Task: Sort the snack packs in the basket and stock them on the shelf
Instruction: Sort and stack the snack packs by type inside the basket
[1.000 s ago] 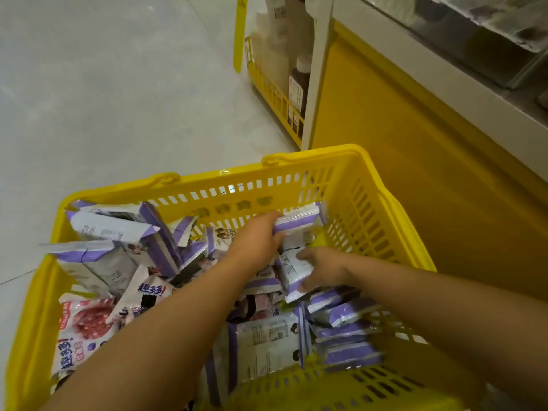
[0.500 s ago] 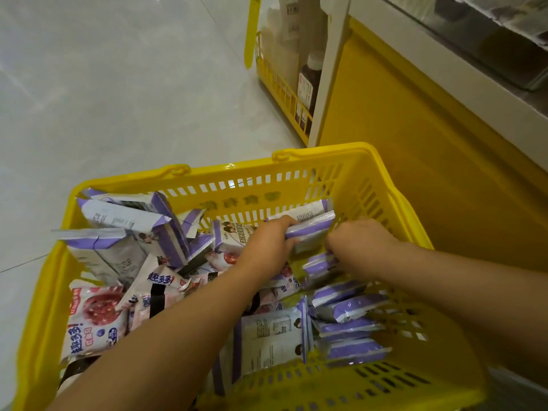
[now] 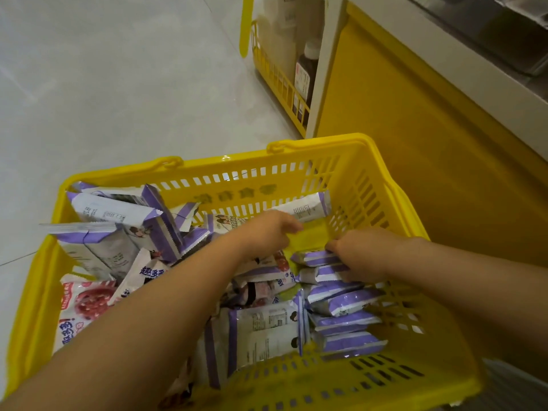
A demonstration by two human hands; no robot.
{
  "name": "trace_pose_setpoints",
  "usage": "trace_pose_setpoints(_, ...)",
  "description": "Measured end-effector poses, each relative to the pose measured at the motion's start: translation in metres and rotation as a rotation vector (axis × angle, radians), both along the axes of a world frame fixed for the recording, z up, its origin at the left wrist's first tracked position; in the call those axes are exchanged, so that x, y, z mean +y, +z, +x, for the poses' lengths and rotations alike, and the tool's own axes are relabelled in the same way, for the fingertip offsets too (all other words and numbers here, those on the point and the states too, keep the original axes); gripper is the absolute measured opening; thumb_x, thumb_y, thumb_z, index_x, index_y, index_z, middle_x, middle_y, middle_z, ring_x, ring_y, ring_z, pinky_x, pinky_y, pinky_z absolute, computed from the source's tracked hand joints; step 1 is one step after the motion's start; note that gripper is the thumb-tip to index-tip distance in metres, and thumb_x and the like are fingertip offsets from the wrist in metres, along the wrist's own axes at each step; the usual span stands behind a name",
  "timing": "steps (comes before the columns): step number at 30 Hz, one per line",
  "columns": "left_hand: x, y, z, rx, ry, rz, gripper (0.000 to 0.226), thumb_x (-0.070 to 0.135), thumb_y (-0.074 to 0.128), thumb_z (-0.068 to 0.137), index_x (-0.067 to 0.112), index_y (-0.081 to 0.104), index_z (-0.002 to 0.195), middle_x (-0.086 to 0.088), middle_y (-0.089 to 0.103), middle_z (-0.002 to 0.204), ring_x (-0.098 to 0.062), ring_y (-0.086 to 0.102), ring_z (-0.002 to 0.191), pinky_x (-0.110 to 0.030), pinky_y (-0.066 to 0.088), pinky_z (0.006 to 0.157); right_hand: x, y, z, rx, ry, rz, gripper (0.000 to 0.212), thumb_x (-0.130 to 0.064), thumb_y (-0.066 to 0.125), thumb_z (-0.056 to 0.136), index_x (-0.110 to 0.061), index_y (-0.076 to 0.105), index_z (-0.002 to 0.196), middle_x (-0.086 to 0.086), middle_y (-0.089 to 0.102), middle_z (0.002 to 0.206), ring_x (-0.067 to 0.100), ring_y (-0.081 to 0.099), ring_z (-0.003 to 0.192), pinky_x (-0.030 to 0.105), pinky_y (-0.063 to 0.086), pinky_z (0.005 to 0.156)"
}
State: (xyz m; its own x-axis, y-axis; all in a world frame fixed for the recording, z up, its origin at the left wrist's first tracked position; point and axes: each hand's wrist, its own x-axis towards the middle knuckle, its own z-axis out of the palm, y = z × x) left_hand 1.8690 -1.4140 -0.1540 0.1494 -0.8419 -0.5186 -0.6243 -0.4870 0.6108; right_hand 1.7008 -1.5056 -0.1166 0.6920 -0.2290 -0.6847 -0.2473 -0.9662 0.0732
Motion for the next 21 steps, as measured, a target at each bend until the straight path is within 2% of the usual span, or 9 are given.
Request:
trace_pose_setpoints(2, -0.002, -0.001, 0.006, -0.232, 0.183, -0.145, 0.042, 0.006, 0.054, 0.093, 0.024, 0.057, 0.132, -0.001, 0.059, 0.133, -0.021, 0.061, 0.108, -0.037, 0.053, 0.087, -0.001, -0.001, 0.000, -0.006, 0.002, -0.002, 0.041, -0.034, 0.054, 0.093, -0.017, 0.045, 0.129, 0.008, 0.058, 0.120, 0.029, 0.058, 0.103, 0.033, 0.041, 0.067)
trace_pose_setpoints(4, -0.004, -0.004, 0.008, -0.362, 0.258, -0.207, 0.041, 0.011, 0.054, 0.094, 0.022, 0.054, 0.133, -0.003, 0.058, 0.133, -0.025, 0.059, 0.109, -0.042, 0.052, 0.088, 0.000, -0.003, 0.000, -0.013, -0.004, 0.010, 0.041, -0.034, 0.054, 0.092, -0.017, 0.045, 0.129, 0.008, 0.058, 0.119, 0.029, 0.058, 0.102, 0.033, 0.041, 0.067)
trace_pose_setpoints(9, -0.021, -0.013, -0.013, -0.446, 0.015, -0.290, 0.050, 0.015, 0.055, 0.094, 0.020, 0.042, 0.142, -0.006, 0.049, 0.142, -0.029, 0.052, 0.120, -0.041, 0.048, 0.091, -0.001, -0.006, 0.000, -0.052, -0.003, 0.023, 0.042, -0.034, 0.054, 0.092, -0.017, 0.047, 0.129, 0.008, 0.058, 0.118, 0.029, 0.059, 0.101, 0.032, 0.040, 0.066)
trace_pose_setpoints(12, -0.036, -0.022, -0.022, -0.520, -0.075, -0.279, 0.054, 0.017, 0.054, 0.094, 0.019, 0.036, 0.145, -0.009, 0.046, 0.141, -0.032, 0.051, 0.119, -0.042, 0.047, 0.089, -0.002, -0.006, -0.002, -0.070, 0.009, 0.011, 0.039, -0.036, 0.055, 0.091, -0.018, 0.050, 0.125, 0.007, 0.059, 0.117, 0.028, 0.059, 0.102, 0.032, 0.040, 0.067)
trace_pose_setpoints(17, -0.035, -0.050, -0.027, -0.707, -0.124, -0.214, 0.050, 0.020, 0.055, 0.094, 0.014, 0.039, 0.140, -0.013, 0.045, 0.135, -0.033, 0.046, 0.118, -0.041, 0.045, 0.088, -0.001, -0.007, -0.003, -0.096, 0.027, -0.001, 0.035, -0.036, 0.056, 0.090, -0.019, 0.053, 0.121, 0.006, 0.061, 0.112, 0.026, 0.059, 0.097, 0.032, 0.041, 0.066)
trace_pose_setpoints(21, -0.030, -0.058, -0.026, -0.661, -0.069, -0.161, 0.035, 0.015, 0.058, 0.091, 0.015, 0.051, 0.126, -0.009, 0.051, 0.123, -0.030, 0.054, 0.106, -0.039, 0.046, 0.080, -0.001, -0.008, -0.002, -0.100, -0.004, 0.021, 0.034, -0.035, 0.058, 0.089, -0.020, 0.055, 0.120, 0.004, 0.062, 0.111, 0.025, 0.060, 0.096, 0.034, 0.046, 0.070)
